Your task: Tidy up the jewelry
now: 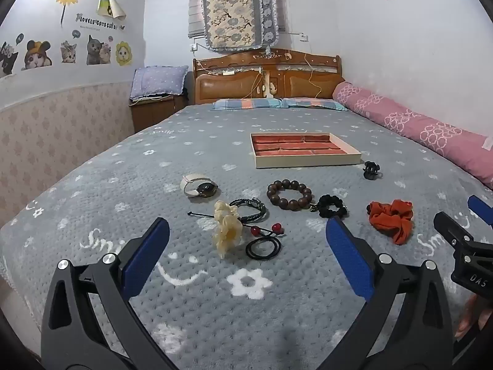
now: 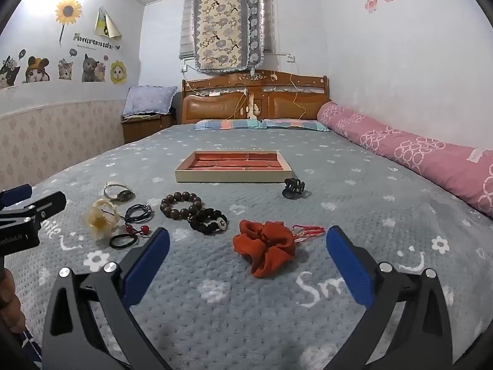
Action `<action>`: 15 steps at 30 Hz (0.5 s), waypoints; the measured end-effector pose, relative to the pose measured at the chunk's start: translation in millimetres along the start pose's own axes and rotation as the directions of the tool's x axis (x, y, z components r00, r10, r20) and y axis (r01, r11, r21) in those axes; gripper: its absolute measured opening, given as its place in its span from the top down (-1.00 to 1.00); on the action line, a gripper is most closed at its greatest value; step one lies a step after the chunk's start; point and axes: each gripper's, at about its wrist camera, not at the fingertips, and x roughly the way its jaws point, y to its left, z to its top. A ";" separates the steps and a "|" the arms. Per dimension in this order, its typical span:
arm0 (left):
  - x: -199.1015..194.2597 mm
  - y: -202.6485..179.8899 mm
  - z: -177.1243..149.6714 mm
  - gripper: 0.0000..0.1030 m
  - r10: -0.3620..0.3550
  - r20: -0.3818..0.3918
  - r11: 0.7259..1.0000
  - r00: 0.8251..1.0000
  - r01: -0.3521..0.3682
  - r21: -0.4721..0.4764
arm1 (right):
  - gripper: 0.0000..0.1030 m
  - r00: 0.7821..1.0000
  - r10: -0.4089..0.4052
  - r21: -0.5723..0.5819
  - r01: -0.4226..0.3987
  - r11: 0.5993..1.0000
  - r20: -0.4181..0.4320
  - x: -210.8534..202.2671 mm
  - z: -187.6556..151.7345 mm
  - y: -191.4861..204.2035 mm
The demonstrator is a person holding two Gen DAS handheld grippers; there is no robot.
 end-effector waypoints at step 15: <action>-0.6 -3.1 1.2 -0.91 0.002 0.002 1.000 1.000 -0.002 -0.005 | -0.93 1.000 0.000 -0.002 0.000 1.000 -0.011 0.1 -0.7 1.4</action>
